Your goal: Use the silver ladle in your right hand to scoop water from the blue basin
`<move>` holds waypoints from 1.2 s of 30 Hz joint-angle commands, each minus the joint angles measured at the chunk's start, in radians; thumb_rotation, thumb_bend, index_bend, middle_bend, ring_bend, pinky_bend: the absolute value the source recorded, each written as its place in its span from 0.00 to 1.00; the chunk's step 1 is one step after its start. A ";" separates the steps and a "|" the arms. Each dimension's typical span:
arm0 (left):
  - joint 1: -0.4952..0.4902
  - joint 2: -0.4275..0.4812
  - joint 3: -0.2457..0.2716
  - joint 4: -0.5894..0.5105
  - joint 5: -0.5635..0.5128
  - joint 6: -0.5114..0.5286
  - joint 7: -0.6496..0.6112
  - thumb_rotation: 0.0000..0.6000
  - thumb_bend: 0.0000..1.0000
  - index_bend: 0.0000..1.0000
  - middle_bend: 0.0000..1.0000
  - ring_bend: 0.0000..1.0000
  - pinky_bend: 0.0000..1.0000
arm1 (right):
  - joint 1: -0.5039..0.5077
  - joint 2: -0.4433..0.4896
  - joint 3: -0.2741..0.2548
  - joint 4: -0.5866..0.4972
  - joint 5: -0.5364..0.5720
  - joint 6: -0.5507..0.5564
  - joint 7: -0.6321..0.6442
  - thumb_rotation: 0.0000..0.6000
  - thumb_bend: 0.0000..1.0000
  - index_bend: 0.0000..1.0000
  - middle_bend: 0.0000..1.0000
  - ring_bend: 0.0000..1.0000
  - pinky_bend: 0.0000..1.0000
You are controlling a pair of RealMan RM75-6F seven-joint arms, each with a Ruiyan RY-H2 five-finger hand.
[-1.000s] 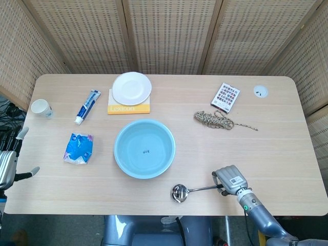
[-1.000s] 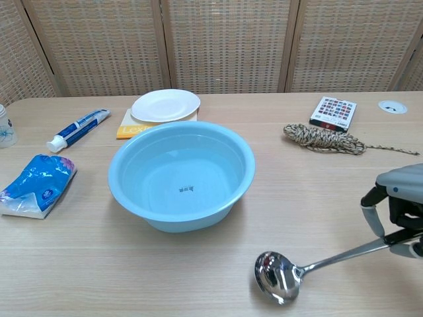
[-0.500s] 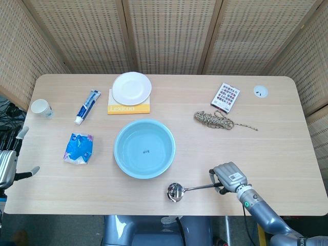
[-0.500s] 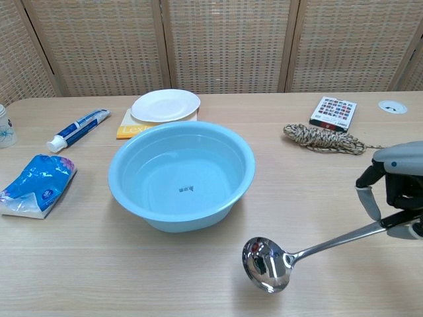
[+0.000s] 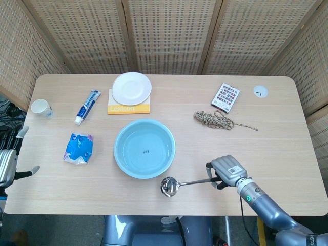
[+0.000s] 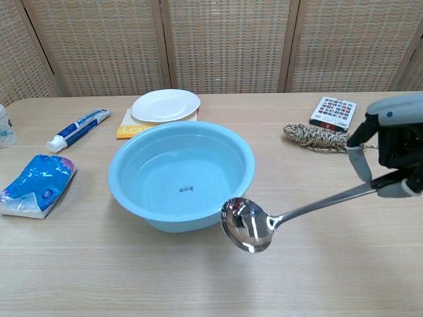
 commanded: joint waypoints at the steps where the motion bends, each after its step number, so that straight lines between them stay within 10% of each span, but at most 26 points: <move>1: -0.003 0.000 -0.002 0.002 -0.006 -0.004 -0.002 1.00 0.00 0.00 0.00 0.00 0.00 | 0.061 0.027 0.035 -0.021 0.080 -0.011 -0.007 1.00 0.72 0.84 1.00 1.00 1.00; 20: -0.033 -0.020 -0.021 0.032 -0.092 -0.064 0.002 1.00 0.00 0.00 0.00 0.00 0.00 | 0.525 -0.193 0.074 0.198 0.744 0.100 -0.277 1.00 0.75 0.85 1.00 1.00 1.00; 36: -0.057 -0.046 -0.032 0.094 -0.158 -0.112 -0.005 1.00 0.00 0.00 0.00 0.00 0.00 | 0.746 -0.497 0.076 0.547 1.034 0.092 -0.469 1.00 0.77 0.85 1.00 1.00 1.00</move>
